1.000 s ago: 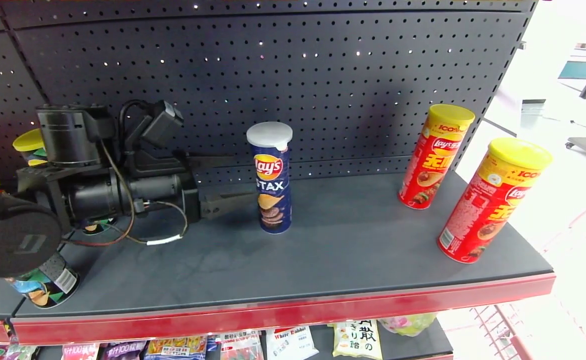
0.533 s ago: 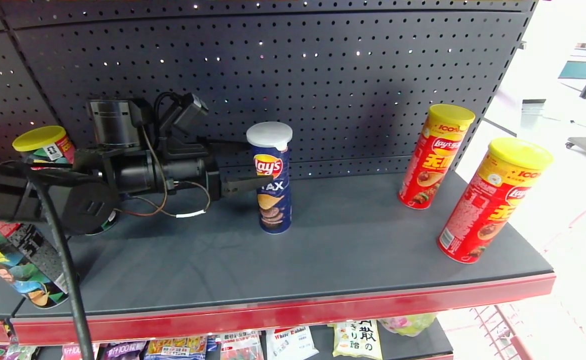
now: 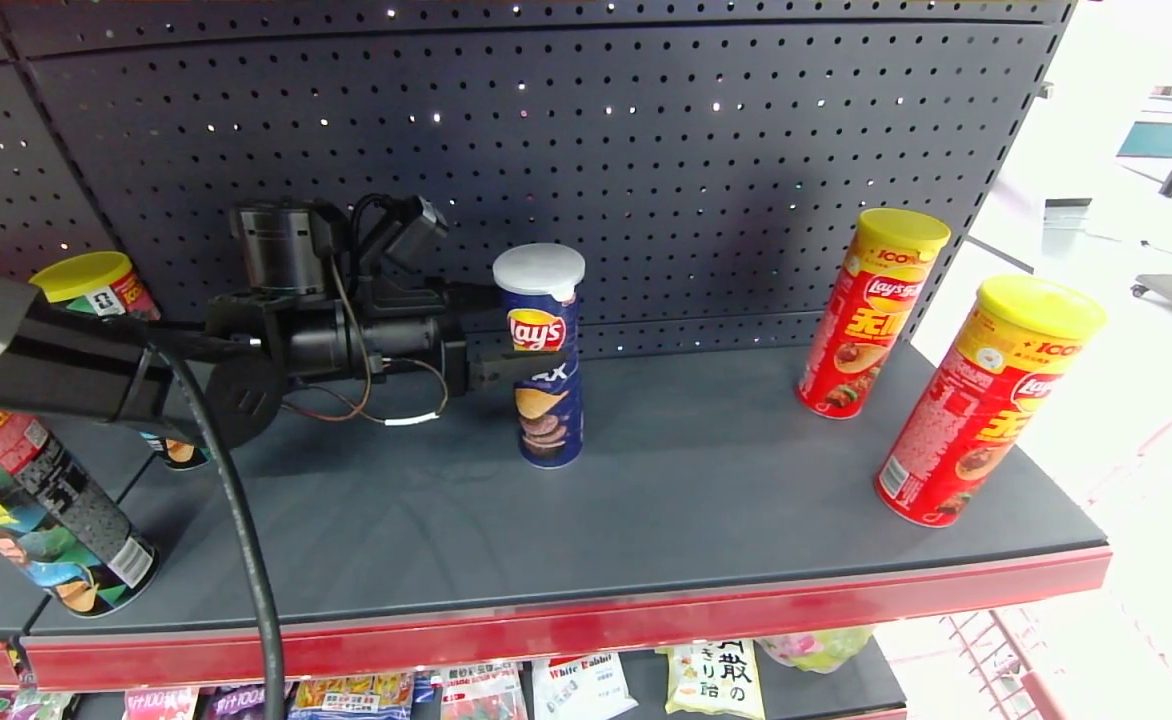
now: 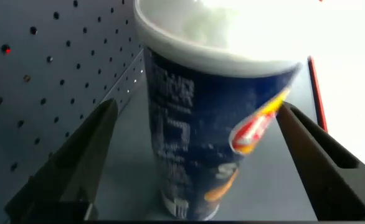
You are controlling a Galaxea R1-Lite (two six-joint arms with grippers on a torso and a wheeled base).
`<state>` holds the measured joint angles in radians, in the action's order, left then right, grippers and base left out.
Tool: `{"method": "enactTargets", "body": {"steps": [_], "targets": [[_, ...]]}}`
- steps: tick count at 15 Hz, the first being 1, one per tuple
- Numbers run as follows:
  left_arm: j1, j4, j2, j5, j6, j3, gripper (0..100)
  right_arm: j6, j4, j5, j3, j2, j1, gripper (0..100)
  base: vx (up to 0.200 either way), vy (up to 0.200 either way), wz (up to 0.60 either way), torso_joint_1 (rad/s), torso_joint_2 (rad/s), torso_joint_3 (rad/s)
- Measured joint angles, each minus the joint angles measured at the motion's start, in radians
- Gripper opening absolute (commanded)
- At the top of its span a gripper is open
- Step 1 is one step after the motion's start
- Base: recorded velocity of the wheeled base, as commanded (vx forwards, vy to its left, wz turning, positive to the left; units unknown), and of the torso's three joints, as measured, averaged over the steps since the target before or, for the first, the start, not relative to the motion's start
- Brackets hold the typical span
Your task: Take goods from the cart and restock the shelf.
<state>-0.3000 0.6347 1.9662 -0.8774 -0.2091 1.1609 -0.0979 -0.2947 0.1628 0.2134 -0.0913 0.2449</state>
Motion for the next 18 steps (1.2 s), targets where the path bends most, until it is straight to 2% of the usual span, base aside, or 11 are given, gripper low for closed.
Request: {"method": "enactTargets", "body": {"steps": [4, 5, 12, 14, 18], "targets": [[-0.011, 0.000, 0.036, -0.028, 0.004, 0.055, 100, 0.000, 0.000, 0.000, 0.000, 0.000, 0.000, 0, 0.000, 0.000, 0.00, 0.000, 0.00, 0.000], [-0.011, 0.000, 0.044, -0.044, 0.003, 0.067, 0, 0.003, 0.000, -0.001, 0.000, 0.000, 0.000, 0, 0.000, 0.000, 0.00, 0.000, 0.00, 0.000], [-0.012, 0.000, 0.051, -0.058, 0.017, 0.058, 0, 0.008, 0.000, 0.000, 0.001, 0.000, 0.000, 0, 0.000, 0.000, 0.00, 0.000, 0.00, 0.000], [-0.011, 0.001, 0.019, -0.058, 0.023, 0.005, 0, 0.008, 0.000, 0.000, 0.001, 0.000, 0.000, 0, 0.000, 0.000, 0.00, 0.000, 0.00, 0.000], [-0.012, -0.004, -0.117, -0.051, 0.071, -0.166, 0, 0.008, 0.000, 0.000, 0.001, -0.001, 0.000, 0, 0.000, 0.000, 0.00, 0.000, 0.00, 0.000]]}}
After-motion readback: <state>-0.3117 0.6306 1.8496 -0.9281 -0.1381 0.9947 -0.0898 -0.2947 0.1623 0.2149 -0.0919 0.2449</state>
